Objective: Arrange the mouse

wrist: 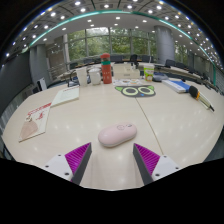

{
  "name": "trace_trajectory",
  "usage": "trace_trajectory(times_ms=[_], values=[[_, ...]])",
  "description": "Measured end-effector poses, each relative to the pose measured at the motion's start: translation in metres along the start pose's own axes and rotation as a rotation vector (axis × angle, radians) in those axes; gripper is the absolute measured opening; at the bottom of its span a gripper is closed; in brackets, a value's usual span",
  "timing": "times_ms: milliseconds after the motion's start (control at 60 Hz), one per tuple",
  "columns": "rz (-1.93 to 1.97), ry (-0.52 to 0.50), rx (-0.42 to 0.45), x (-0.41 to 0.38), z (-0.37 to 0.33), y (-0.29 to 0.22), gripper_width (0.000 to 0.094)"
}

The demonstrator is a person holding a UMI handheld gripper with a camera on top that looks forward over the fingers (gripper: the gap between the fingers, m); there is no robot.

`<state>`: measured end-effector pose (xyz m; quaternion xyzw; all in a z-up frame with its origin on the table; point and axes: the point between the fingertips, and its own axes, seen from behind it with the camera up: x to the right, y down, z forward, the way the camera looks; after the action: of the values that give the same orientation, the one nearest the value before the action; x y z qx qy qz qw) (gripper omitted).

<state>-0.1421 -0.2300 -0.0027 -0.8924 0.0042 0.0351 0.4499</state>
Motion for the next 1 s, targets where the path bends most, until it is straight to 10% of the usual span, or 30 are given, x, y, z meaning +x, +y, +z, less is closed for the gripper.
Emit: trace_trajectory(times_ms=[467, 650, 1000], values=[[-0.066, 0.011, -0.016, -0.022, 0.074, -0.044, 0.0828], [-0.113, 0.012, -0.006, -0.027, 0.093, -0.054, 0.0482], [-0.161, -0.014, -0.072, -0.025, 0.094, -0.065, 0.0323]])
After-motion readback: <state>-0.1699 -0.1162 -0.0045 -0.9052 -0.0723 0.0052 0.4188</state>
